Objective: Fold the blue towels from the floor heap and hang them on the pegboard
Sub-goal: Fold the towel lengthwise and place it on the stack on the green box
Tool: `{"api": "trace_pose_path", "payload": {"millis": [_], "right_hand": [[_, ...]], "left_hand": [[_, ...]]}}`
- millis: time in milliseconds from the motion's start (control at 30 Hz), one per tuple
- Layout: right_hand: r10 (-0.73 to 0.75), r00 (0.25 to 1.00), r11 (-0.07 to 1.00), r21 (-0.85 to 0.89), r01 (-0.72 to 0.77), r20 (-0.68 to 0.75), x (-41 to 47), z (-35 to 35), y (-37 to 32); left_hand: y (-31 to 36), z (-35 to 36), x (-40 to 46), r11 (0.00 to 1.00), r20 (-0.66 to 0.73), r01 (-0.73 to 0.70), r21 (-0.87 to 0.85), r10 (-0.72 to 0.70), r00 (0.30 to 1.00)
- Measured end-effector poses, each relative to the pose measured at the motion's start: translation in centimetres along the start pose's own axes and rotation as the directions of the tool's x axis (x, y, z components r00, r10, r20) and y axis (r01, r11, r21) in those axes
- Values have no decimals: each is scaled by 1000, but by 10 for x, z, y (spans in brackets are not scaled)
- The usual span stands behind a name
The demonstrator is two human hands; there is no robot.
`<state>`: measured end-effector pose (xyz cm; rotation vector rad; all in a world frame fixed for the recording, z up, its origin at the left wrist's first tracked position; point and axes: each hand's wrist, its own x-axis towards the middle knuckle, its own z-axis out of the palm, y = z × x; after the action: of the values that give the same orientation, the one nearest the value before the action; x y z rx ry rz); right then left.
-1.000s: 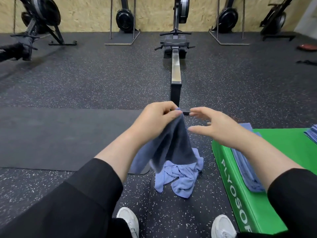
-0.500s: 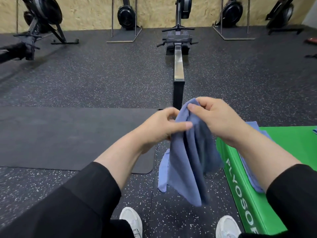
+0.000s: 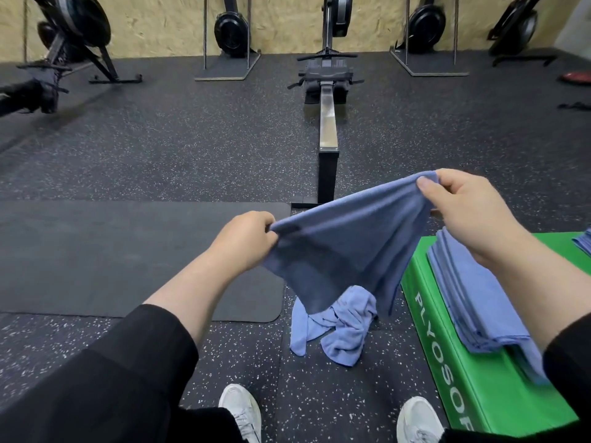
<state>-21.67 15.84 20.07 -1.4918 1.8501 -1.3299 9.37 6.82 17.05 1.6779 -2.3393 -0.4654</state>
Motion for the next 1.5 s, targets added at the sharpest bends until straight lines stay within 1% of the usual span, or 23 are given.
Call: {"api": "trace_pose_path", "payload": {"millis": [100,200,267,300,367,433,500,567,667,767,867,933,1000,1067,1100,1133,1233,1300,1400,1500], "right_hand": [[19,999,998,-51,-20,-33,-2,-4,11],[17,999,994,-106,-22,-45,-8,-7,13],[34,999,990,-136,-39,-41,-11,-9,13],[44,998,987,-153,-51,-44,-12,-10,13],[55,997,978,-196,-63,-45,-15,-12,11],[56,998,973,-222,-63,-40,-17,-14,9],[53,998,970,-235,-61,-39,-18,-15,9],[53,998,969,-238,-62,-43,-18,-15,8],[42,997,977,-207,-55,-67,-14,-14,12],[92,990,980,-169,-109,-106,-4,-15,27],[170,979,983,-52,-176,-113,2,-17,43],[229,967,973,45,-225,-109,0,-15,38],[257,964,957,154,-245,-64,-5,-11,29],[268,963,946,199,-257,-30,-7,-6,23],[274,962,940,216,-264,-16,-8,-4,23],[278,961,936,227,-269,-8,-8,-2,23],[307,952,921,250,-298,1,-9,5,26],[346,938,905,257,-339,17,-10,13,27],[383,923,887,263,-379,38,-8,30,28],[385,920,879,274,-389,72,-3,48,25]], "left_hand": [[-12,-2,0,1000,-81,-1,1,1,997],[-20,-4,1,1000,-194,15,-23,-19,981],[-22,-6,3,994,-266,35,-100,-61,962],[-22,-8,4,985,-289,41,-166,-88,953],[-21,-11,4,945,-304,42,-325,-146,941],[-19,-12,4,899,-309,34,-437,-186,933],[-17,-14,2,875,-312,15,-484,-189,931],[-16,-15,2,870,-313,-8,-493,-169,934],[-15,-15,2,887,-316,-36,-460,-126,940],[-19,-14,6,889,-320,-8,-458,-157,934],[-21,-13,8,893,-266,63,-446,-199,943],[-20,-11,8,884,-236,75,-462,-204,950],[-20,-7,10,859,-205,85,-504,-215,955],[-19,-5,12,819,-180,102,-565,-243,953],[-19,-3,13,780,-168,110,-616,-267,949],[-15,-2,12,719,-141,122,-685,-295,945],[-1,2,11,483,-30,162,-860,-365,930],[8,7,11,391,31,200,-898,-397,917],[21,14,12,330,70,226,-917,-423,904],[35,20,15,309,59,199,-930,-408,911]]}}
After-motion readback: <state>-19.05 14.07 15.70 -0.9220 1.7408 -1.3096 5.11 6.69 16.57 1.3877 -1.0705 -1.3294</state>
